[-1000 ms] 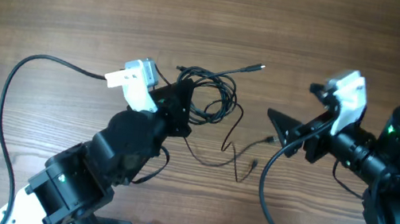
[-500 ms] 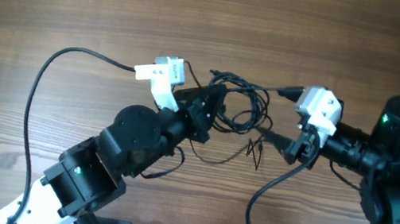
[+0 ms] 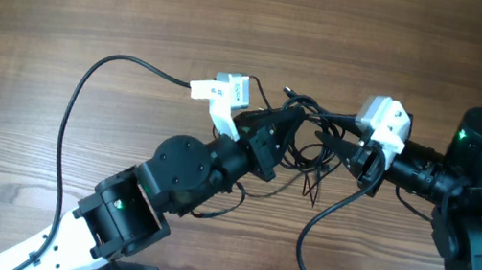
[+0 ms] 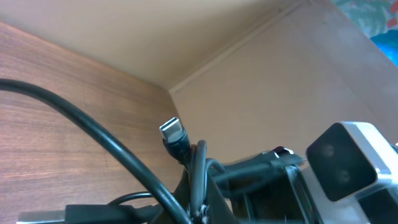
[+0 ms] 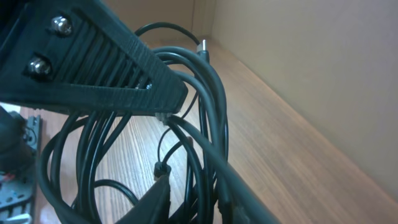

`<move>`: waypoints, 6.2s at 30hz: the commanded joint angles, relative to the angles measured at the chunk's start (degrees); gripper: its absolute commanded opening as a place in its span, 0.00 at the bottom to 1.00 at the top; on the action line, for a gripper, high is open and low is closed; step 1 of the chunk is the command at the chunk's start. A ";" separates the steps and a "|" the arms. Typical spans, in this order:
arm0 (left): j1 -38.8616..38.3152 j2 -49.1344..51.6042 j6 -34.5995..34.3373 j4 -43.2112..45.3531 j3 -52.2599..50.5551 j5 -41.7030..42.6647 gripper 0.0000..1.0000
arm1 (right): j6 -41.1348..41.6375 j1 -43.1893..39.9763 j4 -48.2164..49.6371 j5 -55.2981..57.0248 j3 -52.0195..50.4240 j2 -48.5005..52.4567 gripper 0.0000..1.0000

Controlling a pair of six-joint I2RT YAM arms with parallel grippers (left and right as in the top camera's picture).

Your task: Untangle cables

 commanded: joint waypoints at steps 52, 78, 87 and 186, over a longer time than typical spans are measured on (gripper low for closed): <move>-0.33 -1.55 -2.03 -4.15 -0.02 -8.83 0.04 | 19.17 0.09 -3.19 -1.18 1.01 -1.68 0.54; -0.31 -3.63 -2.27 -2.56 -0.02 -17.79 0.04 | 26.18 0.09 -11.58 29.09 1.01 -0.61 0.04; -0.31 -3.61 -2.25 -3.17 -0.02 -17.81 0.04 | 21.94 0.09 -11.69 14.40 1.01 -0.61 0.69; 1.97 -5.92 -3.43 -2.32 -0.02 -6.78 0.04 | 26.14 0.09 -3.91 4.57 1.01 -1.66 0.84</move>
